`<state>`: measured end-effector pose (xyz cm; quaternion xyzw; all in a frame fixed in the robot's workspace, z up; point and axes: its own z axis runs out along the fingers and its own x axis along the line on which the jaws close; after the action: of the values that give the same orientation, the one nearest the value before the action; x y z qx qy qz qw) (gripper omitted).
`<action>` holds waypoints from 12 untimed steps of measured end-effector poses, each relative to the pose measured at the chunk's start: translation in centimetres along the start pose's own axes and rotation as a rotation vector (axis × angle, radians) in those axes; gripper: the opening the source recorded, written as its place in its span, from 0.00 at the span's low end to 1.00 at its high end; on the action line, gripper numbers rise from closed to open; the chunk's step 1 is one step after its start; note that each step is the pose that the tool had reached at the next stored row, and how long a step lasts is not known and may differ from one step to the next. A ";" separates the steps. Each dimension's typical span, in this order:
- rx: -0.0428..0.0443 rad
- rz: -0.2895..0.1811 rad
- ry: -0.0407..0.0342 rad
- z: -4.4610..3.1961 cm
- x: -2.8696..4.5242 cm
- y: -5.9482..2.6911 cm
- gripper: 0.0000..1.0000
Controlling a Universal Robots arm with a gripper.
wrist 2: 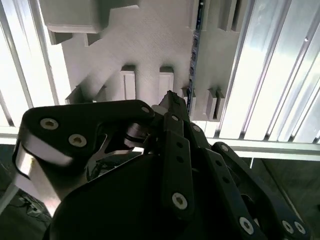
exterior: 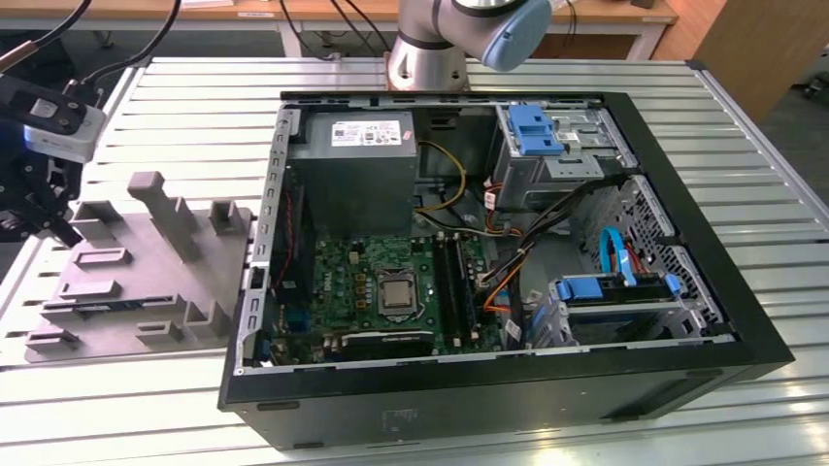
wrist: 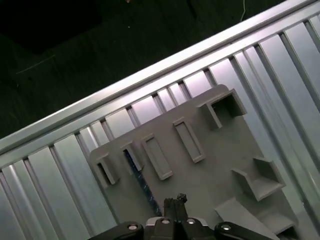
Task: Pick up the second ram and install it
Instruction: 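Pick up the second ram and move it above second insertion slot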
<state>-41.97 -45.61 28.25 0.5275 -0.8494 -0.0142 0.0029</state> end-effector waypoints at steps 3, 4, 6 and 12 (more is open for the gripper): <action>-0.0004 -0.055 0.0018 0.07 0.00 -0.01 0.11; -0.0006 -0.073 0.0024 0.09 0.00 -0.01 0.11; -0.0009 -0.109 0.0036 0.14 0.00 0.00 0.11; -0.0017 -0.218 0.0070 0.30 0.00 -0.01 0.11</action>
<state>-41.97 -45.61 27.95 0.6168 -0.7870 -0.0134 0.0047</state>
